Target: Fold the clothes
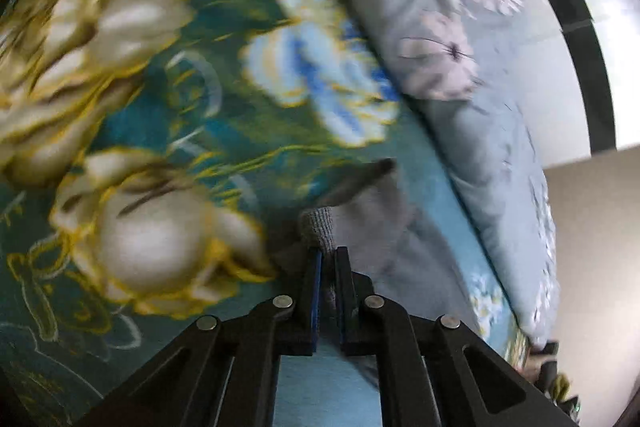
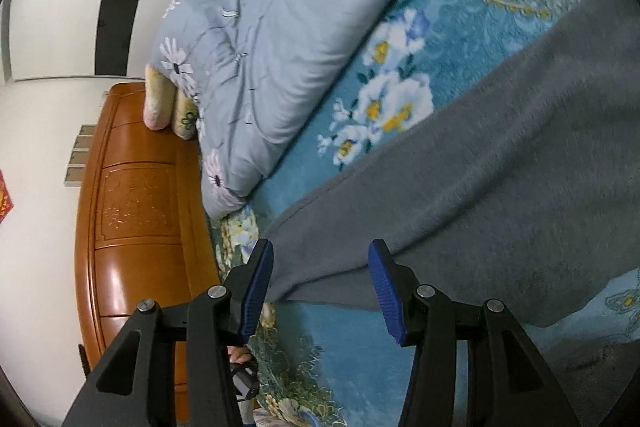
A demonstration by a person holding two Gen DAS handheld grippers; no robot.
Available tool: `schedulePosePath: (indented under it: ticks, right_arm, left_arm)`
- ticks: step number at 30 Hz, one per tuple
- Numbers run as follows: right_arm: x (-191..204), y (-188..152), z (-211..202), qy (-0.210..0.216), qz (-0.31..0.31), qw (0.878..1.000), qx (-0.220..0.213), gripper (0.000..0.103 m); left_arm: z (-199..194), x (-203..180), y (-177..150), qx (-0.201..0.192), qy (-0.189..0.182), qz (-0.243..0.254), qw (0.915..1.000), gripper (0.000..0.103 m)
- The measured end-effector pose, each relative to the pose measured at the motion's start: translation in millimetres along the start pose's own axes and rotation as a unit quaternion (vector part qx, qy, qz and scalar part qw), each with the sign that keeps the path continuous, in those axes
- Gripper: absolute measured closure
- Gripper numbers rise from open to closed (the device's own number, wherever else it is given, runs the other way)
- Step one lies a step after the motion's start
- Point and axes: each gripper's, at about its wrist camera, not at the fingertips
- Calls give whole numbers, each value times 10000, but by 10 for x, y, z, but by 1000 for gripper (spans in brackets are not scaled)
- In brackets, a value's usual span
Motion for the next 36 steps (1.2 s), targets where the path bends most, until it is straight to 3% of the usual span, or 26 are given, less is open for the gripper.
schedulePosePath:
  ticks: [1, 2, 4, 8, 12, 17, 19, 24, 28, 30, 34, 36]
  right_arm:
    - [-24, -1, 18, 7, 37, 10000, 3, 52]
    - [-49, -3, 28, 24, 72, 10000, 3, 52]
    - [-107, -6, 46, 53, 157, 9999, -2, 52]
    - [-197, 3, 48, 189, 356, 9992, -45, 52]
    - [-234, 4, 57, 283, 432, 9986, -79, 52]
    - [-326, -2, 23, 482, 639, 9966, -171, 52]
    - [-362, -1, 10, 561, 727, 9956, -190, 52]
    - [-371, -5, -34, 737, 738, 9942, -264, 52]
    - [-408, -10, -84, 970, 827, 9909, -429, 52]
    - [-398, -12, -118, 1024, 815, 9901, -501, 52]
    - [-351, -39, -274, 1253, 651, 9874, -715, 52]
    - [-348, -56, -381, 1381, 622, 9845, -879, 52]
  left_arm:
    - [-4, 28, -19, 9, 19, -57, 10000, 83]
    - [-11, 41, -39, 25, 141, -75, 9999, 64]
    - [-12, 75, -73, 0, 305, -100, 9995, 46]
    - [41, 219, -90, -49, -153, -556, 9983, 44]
    - [136, 232, -50, -148, -570, -826, 9948, 49]
    - [200, 94, -52, -106, -467, -850, 9952, 82]
    - [145, -19, -9, -227, -423, -821, 9955, 86]
    - [-213, -353, 167, -653, -626, -391, 9951, 87]
    - [-10, -326, 149, -424, 150, -321, 9985, 87]
    - [-10, -375, 90, -465, 297, -208, 9983, 87]
    - [-304, -899, -78, -741, 328, 908, 9926, 86]
    - [-501, -1250, -190, -860, -10, 1355, 9870, 86]
Point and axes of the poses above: each gripper's, at about its wrist camera, not at the fingertips, and z roughly the way its jaws point, x to its left, y to its top, and after that the axes turned 3 degrees about x, right-handed
